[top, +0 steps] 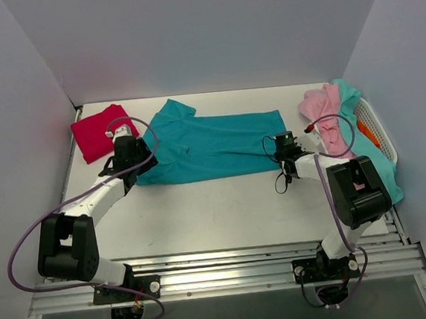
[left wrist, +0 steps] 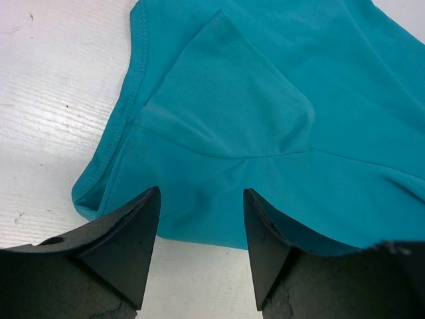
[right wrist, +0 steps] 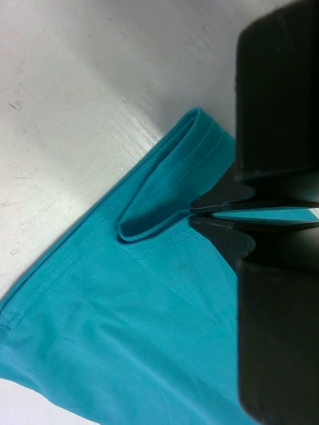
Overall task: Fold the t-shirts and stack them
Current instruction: Fold the flattened tshirt in 1/3 of the way
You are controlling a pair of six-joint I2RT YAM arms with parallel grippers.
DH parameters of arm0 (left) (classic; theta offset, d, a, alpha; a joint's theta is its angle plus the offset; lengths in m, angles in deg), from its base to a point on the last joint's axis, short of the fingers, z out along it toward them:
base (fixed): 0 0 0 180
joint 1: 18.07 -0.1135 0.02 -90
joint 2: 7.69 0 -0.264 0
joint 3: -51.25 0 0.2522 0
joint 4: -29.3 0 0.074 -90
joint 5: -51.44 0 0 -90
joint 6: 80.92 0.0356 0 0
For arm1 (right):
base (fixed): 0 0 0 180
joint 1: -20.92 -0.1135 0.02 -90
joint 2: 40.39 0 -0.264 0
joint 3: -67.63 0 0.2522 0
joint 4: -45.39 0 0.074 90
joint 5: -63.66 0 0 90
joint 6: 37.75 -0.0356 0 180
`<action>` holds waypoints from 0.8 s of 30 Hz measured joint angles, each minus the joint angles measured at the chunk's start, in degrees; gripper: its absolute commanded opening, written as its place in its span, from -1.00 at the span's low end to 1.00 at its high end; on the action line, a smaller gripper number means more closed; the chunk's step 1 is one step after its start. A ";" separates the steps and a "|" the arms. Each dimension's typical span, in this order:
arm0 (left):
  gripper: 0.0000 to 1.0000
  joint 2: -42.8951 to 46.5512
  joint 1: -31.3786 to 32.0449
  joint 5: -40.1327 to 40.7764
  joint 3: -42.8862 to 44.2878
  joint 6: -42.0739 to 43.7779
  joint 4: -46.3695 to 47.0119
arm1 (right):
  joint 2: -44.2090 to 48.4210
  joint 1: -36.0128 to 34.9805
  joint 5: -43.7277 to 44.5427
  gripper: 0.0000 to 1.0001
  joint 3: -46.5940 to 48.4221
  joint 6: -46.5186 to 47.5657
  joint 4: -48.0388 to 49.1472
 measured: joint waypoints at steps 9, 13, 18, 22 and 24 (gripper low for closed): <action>0.23 0.00 0.00 0.00 0.00 0.02 0.13 | -5.18 0.02 0.55 -1.00 7.28 0.04 -1.20; 0.23 -0.13 0.00 -0.02 0.00 0.02 0.15 | -10.97 0.35 0.98 -1.00 12.13 0.07 -1.16; 0.22 -1.01 0.00 -0.04 0.00 0.02 0.15 | -16.59 1.40 1.55 -1.00 17.68 -0.04 -1.16; 0.22 -1.53 0.00 -0.04 0.00 0.04 0.13 | -19.12 2.60 1.60 -1.00 20.94 -0.09 -1.36; 0.22 -1.53 0.00 -0.04 0.00 0.04 0.15 | -19.50 3.06 1.60 -1.00 21.79 -0.04 -1.75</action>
